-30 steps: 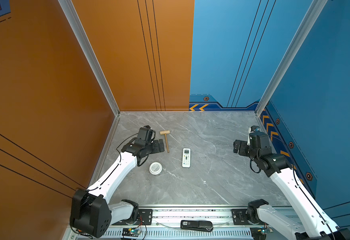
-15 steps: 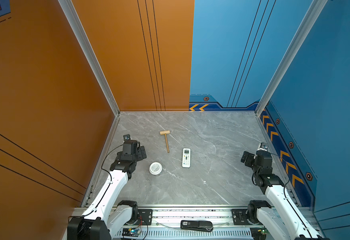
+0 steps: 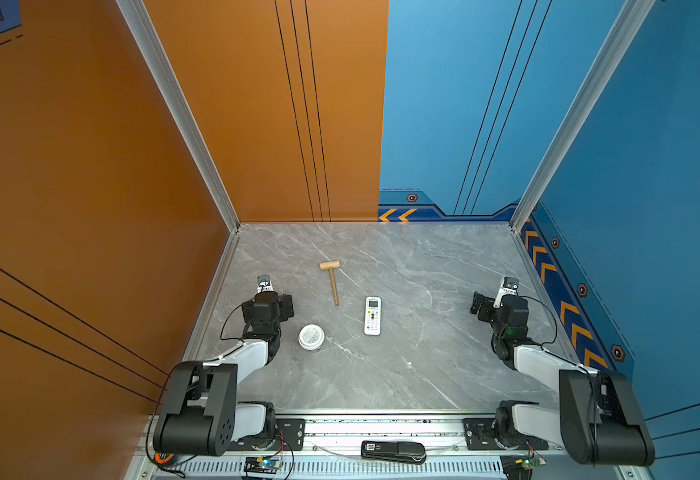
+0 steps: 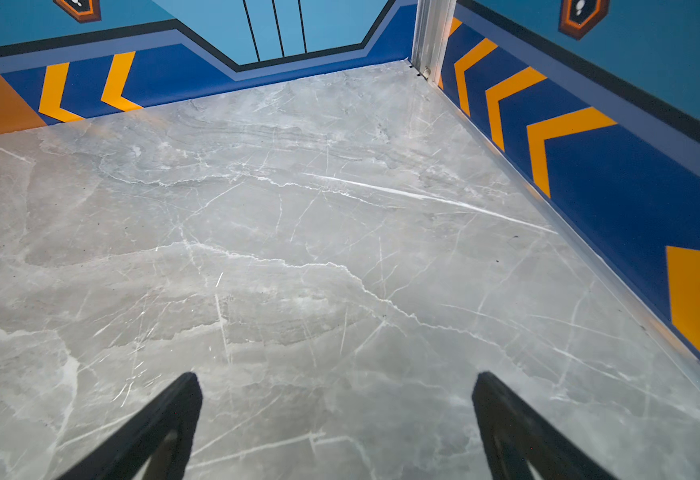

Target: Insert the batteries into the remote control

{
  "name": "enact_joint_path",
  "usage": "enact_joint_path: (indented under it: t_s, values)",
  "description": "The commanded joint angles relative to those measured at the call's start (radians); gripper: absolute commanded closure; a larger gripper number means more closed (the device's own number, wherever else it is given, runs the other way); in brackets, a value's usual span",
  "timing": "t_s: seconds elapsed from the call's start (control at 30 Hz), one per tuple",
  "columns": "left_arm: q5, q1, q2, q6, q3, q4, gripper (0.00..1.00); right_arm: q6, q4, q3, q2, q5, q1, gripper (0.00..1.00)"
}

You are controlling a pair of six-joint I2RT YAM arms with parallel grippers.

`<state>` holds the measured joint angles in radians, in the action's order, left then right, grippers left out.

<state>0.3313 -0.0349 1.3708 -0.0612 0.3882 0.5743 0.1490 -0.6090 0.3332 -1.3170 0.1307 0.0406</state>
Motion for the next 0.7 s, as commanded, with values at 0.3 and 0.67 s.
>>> enact_joint_path:
  t_s: [0.3, 0.67]
  values:
    - [-0.108, -0.003, 0.191, 0.055, -0.016, 0.361, 0.02, -0.051, -0.313, 0.023, -0.215, 0.02, -0.049, 0.0]
    - [-0.058, -0.036, 0.197, 0.076, -0.024, 0.391, 0.02, -0.078, -0.304, 0.036, -0.226, 0.101, -0.091, 0.0]
